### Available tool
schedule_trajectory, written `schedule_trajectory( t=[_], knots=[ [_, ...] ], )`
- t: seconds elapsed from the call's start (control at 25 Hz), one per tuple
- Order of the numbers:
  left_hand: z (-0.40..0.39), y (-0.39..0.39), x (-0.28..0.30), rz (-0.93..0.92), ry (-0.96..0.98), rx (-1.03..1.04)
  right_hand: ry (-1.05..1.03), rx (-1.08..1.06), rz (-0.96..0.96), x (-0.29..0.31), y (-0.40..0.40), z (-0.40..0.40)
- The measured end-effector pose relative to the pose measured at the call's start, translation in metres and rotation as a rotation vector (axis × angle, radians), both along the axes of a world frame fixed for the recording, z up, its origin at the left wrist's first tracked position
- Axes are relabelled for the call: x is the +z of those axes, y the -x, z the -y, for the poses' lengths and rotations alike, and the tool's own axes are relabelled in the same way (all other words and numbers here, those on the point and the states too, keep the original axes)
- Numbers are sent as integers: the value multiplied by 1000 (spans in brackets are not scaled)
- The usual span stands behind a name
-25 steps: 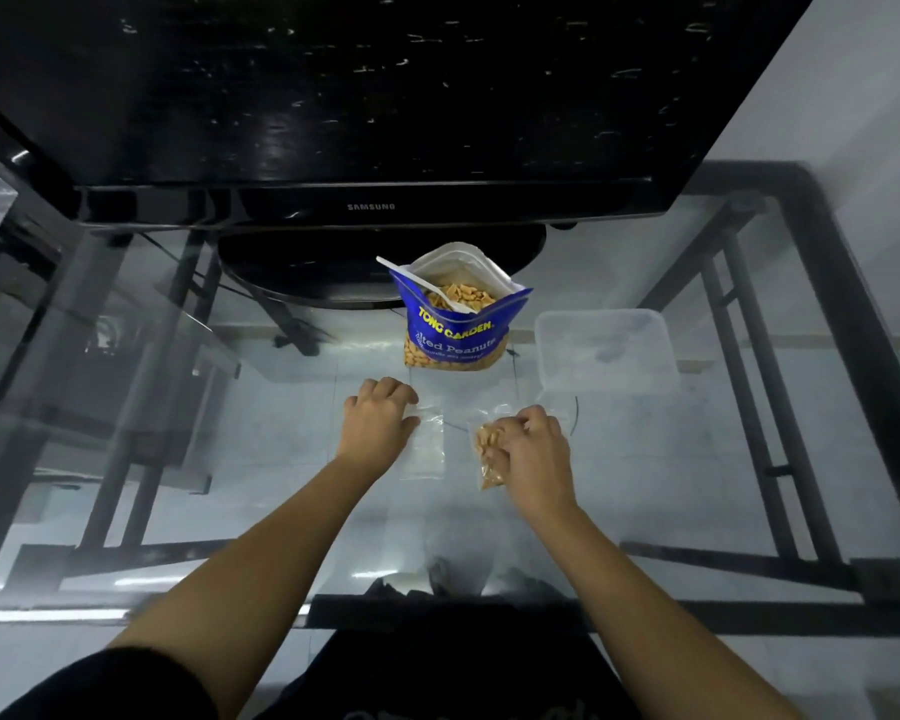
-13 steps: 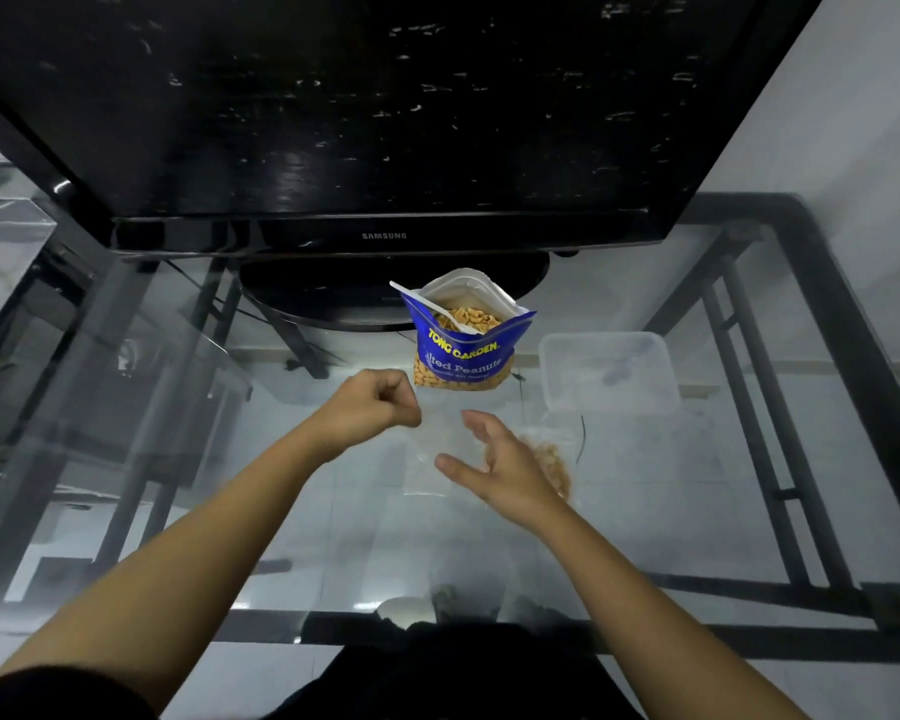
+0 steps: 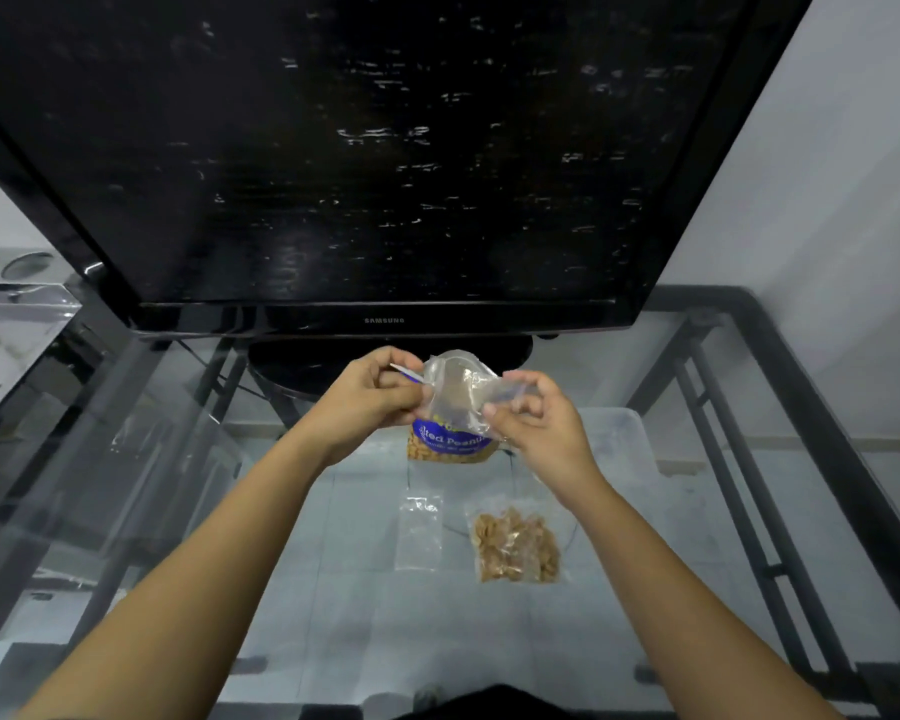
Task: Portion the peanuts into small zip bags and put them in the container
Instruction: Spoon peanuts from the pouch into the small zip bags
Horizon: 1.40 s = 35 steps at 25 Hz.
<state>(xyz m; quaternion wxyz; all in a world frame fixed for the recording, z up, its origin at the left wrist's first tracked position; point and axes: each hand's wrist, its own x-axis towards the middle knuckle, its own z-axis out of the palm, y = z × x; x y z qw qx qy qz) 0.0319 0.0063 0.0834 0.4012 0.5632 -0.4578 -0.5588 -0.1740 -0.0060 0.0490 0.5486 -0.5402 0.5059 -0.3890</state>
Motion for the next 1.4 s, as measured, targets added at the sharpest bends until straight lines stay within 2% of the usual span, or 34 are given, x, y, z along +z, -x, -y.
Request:
schedule_trajectory(
  t=[0.08,0.2,0.32,0.44,0.56,0.68,0.76,0.92,1.08,1.16,1.24,1.28,1.32,1.4],
  knots=[
    [5,2,0,80,12,-17,28,22,-57,10,5,4],
    [12,5,0,306,111,30,-5,76,-59,17,14,8],
    [15,7,-1,370,132,63,-97,164,16,16,23,15],
    [15,8,1,422,143,63,-69,178,-109,16,25,18],
    [19,5,4,364,132,87,206,112,-377,26,16,13],
    [22,5,5,311,120,7,556,199,-685,30,-1,12],
    [23,8,7,291,126,-39,631,229,-787,25,-8,16],
    [25,12,5,267,105,-39,633,129,-664,17,-12,21],
    [27,14,-2,228,90,-84,534,103,-489,11,-9,21],
    [31,13,-4,377,210,30,442,67,-387,7,-4,24],
    [43,4,-9,748,289,291,352,34,-324,3,3,28],
    [48,-1,-13,876,224,355,320,24,-316,-1,5,30],
    [52,-5,-18,912,107,351,298,17,-316,-5,7,31],
    [57,-5,-28,802,-39,273,267,11,-333,-14,8,32]
  ],
)
